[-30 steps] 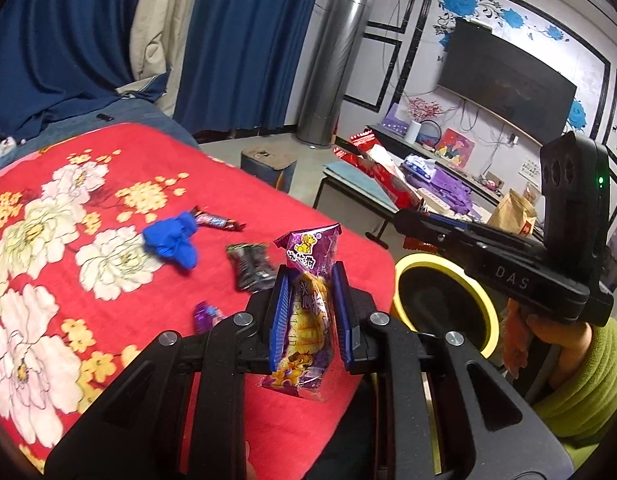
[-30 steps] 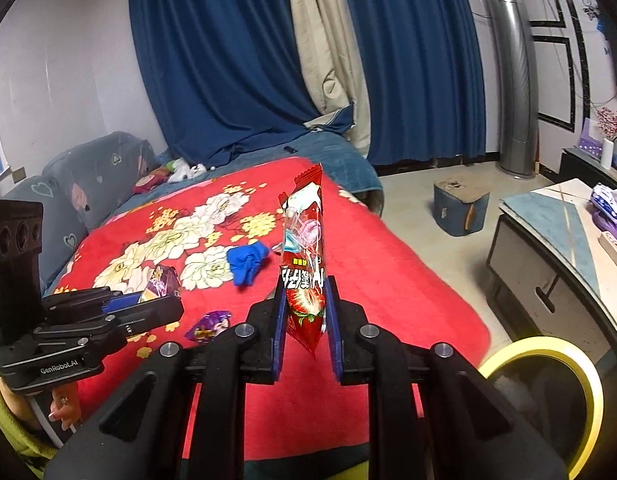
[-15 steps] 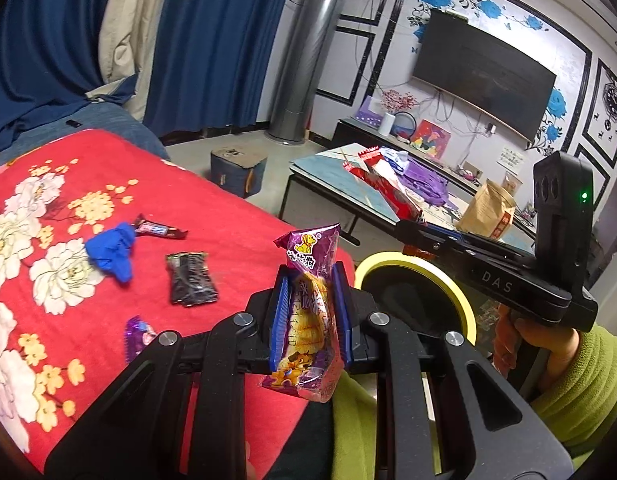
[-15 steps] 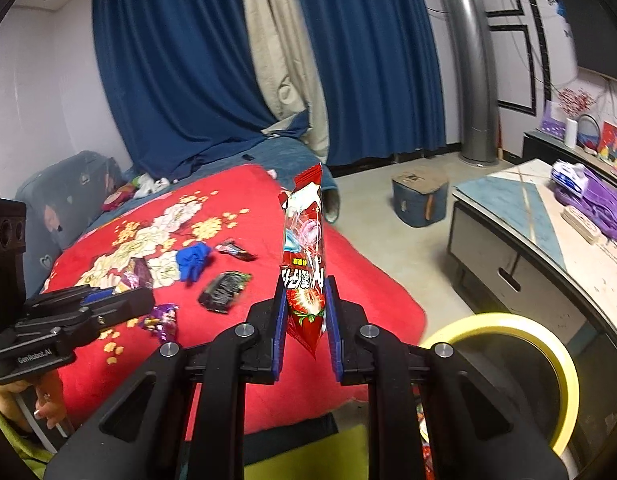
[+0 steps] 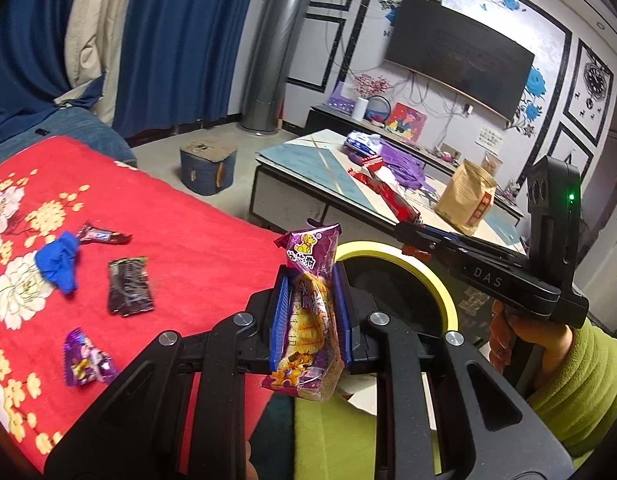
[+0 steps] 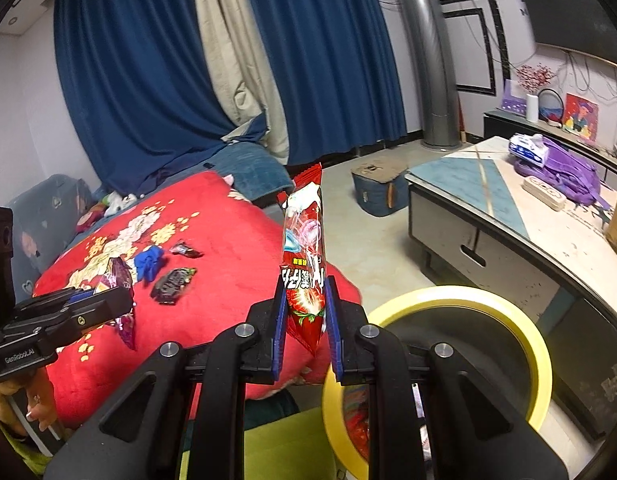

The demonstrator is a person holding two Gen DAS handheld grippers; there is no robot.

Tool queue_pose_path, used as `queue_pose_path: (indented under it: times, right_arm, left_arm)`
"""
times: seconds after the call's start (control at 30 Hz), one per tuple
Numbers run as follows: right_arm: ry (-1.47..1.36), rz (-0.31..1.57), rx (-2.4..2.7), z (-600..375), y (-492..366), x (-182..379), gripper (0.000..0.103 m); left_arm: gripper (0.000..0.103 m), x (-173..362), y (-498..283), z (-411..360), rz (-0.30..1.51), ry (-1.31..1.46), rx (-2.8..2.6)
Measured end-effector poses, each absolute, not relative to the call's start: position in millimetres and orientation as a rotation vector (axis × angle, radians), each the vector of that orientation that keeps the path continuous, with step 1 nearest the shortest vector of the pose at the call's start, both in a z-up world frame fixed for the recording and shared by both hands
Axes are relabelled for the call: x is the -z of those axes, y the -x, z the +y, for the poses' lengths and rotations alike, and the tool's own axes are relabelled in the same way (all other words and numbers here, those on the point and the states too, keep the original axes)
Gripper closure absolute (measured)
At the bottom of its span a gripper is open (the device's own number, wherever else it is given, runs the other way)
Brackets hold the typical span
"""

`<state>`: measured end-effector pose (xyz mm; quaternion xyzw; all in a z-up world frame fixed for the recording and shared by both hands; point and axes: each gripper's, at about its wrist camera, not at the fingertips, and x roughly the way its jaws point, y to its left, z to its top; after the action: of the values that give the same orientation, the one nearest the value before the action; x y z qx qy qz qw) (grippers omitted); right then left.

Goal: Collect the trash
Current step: 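Carry both wrappers over the yellow-rimmed bin with both tools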

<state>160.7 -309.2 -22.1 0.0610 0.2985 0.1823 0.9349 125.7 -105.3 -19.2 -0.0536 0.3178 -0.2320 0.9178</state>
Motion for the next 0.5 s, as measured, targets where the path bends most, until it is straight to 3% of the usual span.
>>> queue_pose_path:
  times: [0.5]
  right_arm:
    - [-0.175, 0.629, -0.26, -358, -155, 40, 0.086]
  left_arm:
    - [0.088, 28, -139, -148, 0.687, 0.058, 0.56]
